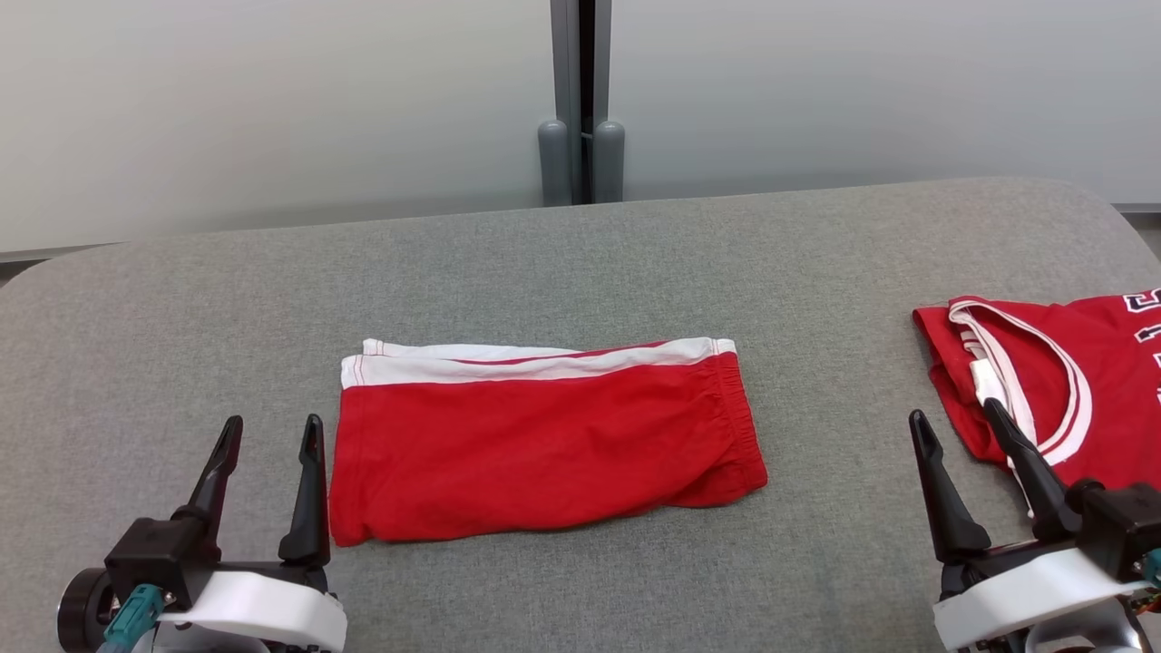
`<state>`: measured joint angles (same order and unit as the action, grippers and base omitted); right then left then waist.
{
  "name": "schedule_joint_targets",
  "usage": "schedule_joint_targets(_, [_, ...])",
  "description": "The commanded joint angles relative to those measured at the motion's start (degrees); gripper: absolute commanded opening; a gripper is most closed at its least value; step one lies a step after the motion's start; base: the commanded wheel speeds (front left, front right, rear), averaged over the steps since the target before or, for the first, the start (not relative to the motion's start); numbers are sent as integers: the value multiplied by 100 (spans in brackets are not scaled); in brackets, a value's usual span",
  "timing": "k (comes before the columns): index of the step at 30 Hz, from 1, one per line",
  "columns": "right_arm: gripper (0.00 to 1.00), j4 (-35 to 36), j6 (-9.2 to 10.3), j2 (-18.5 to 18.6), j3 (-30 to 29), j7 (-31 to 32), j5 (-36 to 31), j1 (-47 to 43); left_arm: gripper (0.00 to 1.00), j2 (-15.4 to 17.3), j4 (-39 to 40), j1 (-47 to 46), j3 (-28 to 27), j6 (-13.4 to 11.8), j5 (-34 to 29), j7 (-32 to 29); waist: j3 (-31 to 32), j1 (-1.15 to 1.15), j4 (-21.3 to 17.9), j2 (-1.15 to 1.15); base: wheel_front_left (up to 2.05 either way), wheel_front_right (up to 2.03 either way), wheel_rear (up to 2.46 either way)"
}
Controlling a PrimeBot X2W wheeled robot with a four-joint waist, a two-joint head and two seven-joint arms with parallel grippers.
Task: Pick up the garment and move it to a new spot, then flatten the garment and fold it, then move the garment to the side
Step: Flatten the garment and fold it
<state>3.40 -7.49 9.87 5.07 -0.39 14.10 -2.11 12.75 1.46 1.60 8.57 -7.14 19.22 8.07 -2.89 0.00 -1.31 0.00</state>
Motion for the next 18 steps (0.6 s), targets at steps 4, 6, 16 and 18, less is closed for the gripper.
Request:
schedule_joint_targets(4, [100,50,1,-39,-21,49,-29,-50,100,47,80,52,-2,-59,-44,-39,5,0,1,0,0,0,0])
schedule_joint_targets(6, [100,45,1,-35,-34,59,-24,-41,100,56,99,65,6,-74,-40,-67,-1,0,-1,0,0,0,0])
schedule_joint_targets(16, [100,-31,1,3,-122,138,-39,67,100,40,261,-107,101,-94,-62,-106,-200,0,123,0,0,0,0])
schedule_joint_targets(18, [100,-131,1,57,-84,162,-38,190,100,18,296,-205,150,-81,-91,-104,-331,0,207,0,0,0,0])
